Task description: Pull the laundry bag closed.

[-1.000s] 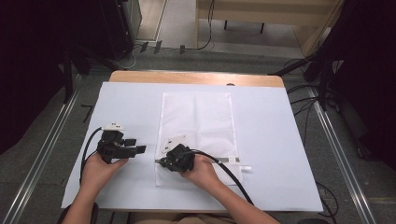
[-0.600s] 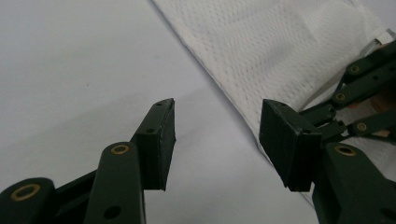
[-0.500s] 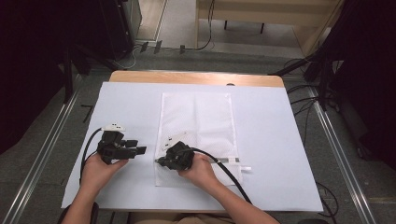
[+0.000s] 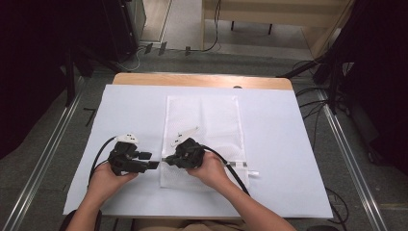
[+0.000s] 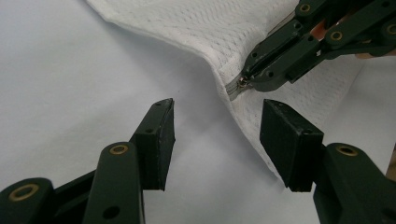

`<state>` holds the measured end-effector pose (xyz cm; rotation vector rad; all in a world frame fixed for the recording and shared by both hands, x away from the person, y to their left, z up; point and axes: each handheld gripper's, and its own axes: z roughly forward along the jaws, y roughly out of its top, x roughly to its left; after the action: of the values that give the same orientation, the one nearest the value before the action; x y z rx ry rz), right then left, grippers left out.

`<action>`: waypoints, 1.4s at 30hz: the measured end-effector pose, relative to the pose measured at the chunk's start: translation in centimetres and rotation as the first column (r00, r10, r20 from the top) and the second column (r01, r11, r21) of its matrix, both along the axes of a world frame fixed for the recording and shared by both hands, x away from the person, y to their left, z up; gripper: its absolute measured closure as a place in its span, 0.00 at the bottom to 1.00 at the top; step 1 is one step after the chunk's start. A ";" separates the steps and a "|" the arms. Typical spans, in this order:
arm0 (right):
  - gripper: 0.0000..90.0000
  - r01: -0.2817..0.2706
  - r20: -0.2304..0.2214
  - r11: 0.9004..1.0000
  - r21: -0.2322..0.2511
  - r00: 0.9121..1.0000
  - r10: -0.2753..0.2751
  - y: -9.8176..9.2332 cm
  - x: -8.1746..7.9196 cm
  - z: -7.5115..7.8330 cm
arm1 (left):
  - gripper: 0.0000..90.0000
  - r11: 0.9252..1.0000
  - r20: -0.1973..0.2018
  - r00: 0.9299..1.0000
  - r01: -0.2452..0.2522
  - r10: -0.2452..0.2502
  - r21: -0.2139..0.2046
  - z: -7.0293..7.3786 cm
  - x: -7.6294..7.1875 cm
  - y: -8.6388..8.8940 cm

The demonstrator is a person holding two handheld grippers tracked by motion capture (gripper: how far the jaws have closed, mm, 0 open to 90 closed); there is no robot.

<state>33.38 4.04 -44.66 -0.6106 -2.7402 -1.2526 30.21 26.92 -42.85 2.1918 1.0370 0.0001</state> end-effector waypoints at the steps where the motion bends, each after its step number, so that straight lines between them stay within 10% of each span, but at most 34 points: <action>1: 0.98 -0.001 0.002 1.000 0.000 1.000 0.001 0.0 -0.1 0.1 | 0.50 1.000 -0.003 1.000 0.002 -0.002 -0.006 -0.1 0.0 -0.1; 23: 0.98 0.008 -0.012 1.000 0.024 1.000 -0.007 -0.2 0.2 1.6 | 0.52 0.998 -0.026 0.998 0.061 -0.062 -0.027 -1.0 0.7 -2.1; 42: 0.98 -0.015 -0.005 1.000 0.005 1.000 0.015 -0.1 0.1 1.8 | 0.97 0.998 -0.097 0.994 0.054 -0.056 -0.021 -0.9 1.1 -2.6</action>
<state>33.51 3.99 -42.90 -0.5909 -2.7314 -1.2518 31.33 24.32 -43.76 2.2215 1.0252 -0.1420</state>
